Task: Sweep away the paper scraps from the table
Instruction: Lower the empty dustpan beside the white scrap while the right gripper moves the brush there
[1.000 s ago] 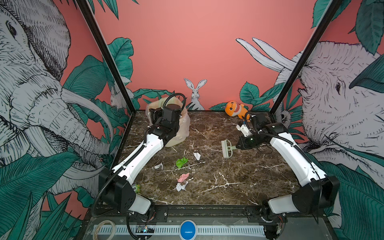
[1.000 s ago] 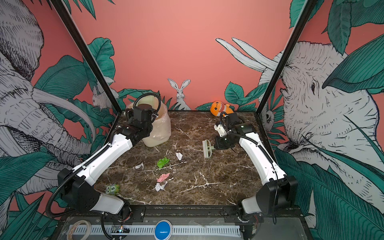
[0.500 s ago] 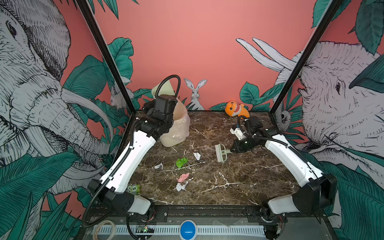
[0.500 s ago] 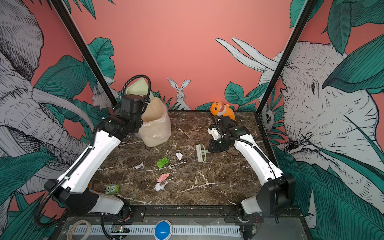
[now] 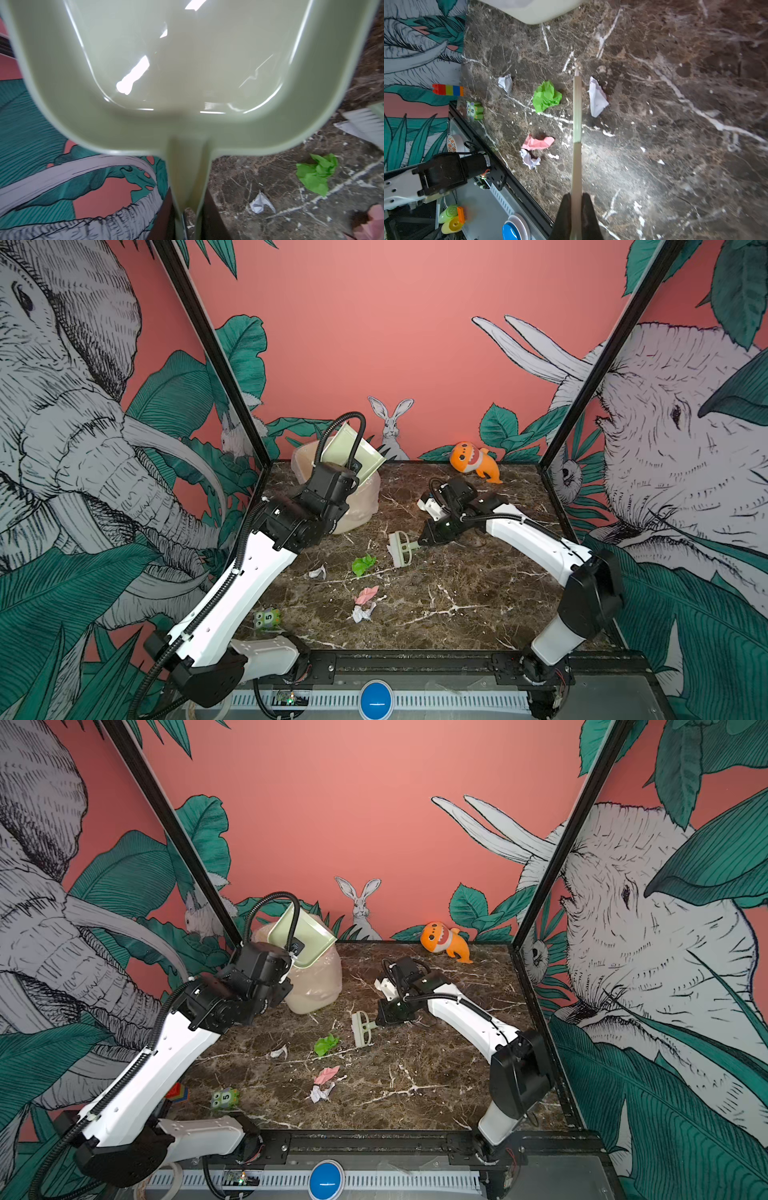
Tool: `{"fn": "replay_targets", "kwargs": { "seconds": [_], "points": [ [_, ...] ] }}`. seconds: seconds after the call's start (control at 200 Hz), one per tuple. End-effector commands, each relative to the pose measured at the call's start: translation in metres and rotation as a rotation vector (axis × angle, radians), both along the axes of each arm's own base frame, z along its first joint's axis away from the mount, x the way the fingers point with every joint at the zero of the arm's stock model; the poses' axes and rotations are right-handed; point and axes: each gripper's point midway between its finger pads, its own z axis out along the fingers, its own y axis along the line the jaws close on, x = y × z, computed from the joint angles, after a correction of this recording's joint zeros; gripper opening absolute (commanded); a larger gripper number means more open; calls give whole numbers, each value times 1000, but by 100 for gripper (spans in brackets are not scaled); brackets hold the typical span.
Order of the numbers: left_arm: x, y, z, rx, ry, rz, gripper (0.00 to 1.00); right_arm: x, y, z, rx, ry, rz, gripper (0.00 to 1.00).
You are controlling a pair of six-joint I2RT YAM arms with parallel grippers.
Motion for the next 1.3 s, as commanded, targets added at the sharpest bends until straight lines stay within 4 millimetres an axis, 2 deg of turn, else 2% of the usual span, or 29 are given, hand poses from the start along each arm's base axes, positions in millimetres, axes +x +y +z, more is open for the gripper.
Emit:
{"fn": "replay_targets", "kwargs": {
  "seconds": [0.0, 0.145, 0.26, 0.47, 0.555, 0.585, 0.735, 0.755, 0.92, 1.01, 1.291],
  "points": [
    [-18, -7, -18, -105, 66, -3, 11, 18, 19, 8, 78, -8, -35, 0],
    [-24, -6, -32, -97, 100, -2, 12, 27, 28, -8, 75, 35, -38, 0],
    [-31, -15, -36, -101, 114, -35, 12, 30, 20, -18, 46, 58, -62, 0],
    [-34, -24, -50, -105, 153, -63, 13, 26, -28, -41, -7, 132, -141, 0],
    [-35, -28, -56, -106, 170, -74, 13, 21, -49, -40, -25, 139, -163, 0],
    [-36, -29, -58, -108, 177, -78, 13, 11, -59, -48, -46, 166, -170, 0],
    [-37, -40, -66, -111, 199, -99, 13, -9, -95, -52, -100, 204, -207, 0],
    [-38, -41, -66, -113, 201, -102, 13, -13, -100, -44, -97, 186, -214, 0],
    [-41, -58, -79, -102, 235, -138, 13, -33, -133, -38, -149, 192, -260, 0],
    [-45, -66, -91, -92, 269, -156, 13, -41, -145, -33, -170, 187, -271, 0],
    [-65, -97, -141, -123, 414, -223, 13, -39, -150, 20, -157, 81, -262, 0]
  ]
}}
